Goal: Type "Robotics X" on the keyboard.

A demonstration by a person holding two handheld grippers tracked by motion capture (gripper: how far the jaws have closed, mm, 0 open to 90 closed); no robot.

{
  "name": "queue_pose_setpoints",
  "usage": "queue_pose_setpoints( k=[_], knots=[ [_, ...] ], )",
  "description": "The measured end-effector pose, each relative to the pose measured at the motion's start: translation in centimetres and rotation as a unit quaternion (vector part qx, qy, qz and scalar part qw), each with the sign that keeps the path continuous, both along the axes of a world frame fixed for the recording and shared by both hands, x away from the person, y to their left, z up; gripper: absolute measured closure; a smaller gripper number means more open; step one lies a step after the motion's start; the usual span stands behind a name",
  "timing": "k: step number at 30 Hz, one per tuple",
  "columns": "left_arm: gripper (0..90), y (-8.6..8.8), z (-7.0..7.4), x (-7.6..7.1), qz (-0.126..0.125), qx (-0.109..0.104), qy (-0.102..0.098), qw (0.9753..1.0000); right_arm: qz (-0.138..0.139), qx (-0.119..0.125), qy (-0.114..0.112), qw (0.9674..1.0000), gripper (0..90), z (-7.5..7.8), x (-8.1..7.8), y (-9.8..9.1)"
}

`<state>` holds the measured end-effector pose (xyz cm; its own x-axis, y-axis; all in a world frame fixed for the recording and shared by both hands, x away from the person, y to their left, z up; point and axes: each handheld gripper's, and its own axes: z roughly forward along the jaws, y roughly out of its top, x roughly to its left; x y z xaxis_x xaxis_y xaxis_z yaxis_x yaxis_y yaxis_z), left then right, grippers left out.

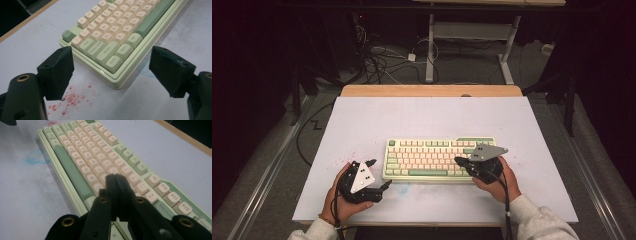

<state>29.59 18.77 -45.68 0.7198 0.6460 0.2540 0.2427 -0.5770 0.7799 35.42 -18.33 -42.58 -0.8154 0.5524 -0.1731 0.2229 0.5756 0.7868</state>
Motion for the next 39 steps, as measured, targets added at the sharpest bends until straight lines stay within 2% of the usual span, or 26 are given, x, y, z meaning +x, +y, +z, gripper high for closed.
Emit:
queue_pose_setpoints(
  k=[8,18,21,28,39],
  knots=[
    [19.0,0.1,0.0,0.0,-0.001,-0.006,0.000,1.0000,0.003,-0.004,0.001,1.0000,90.0,0.1,1.2,1.0],
    [19.3,0.0,-0.2,0.1,0.004,-0.002,0.003,1.0000,0.008,-0.013,0.009,0.9998,90.0,0.0,2.3,2.2],
    [19.4,0.0,-0.2,0.1,0.004,0.000,0.004,1.0000,0.003,-0.010,0.010,0.9999,90.0,0.0,2.6,2.6],
    [20.0,0.0,-0.2,0.1,0.002,-0.005,0.008,1.0000,0.002,-0.016,0.020,0.9997,90.0,-0.4,3.2,3.3],
    [20.0,0.0,-0.3,0.2,0.000,0.001,0.011,0.9999,0.006,-0.032,0.031,0.9990,90.0,-1.2,4.1,4.6]
  ],
)
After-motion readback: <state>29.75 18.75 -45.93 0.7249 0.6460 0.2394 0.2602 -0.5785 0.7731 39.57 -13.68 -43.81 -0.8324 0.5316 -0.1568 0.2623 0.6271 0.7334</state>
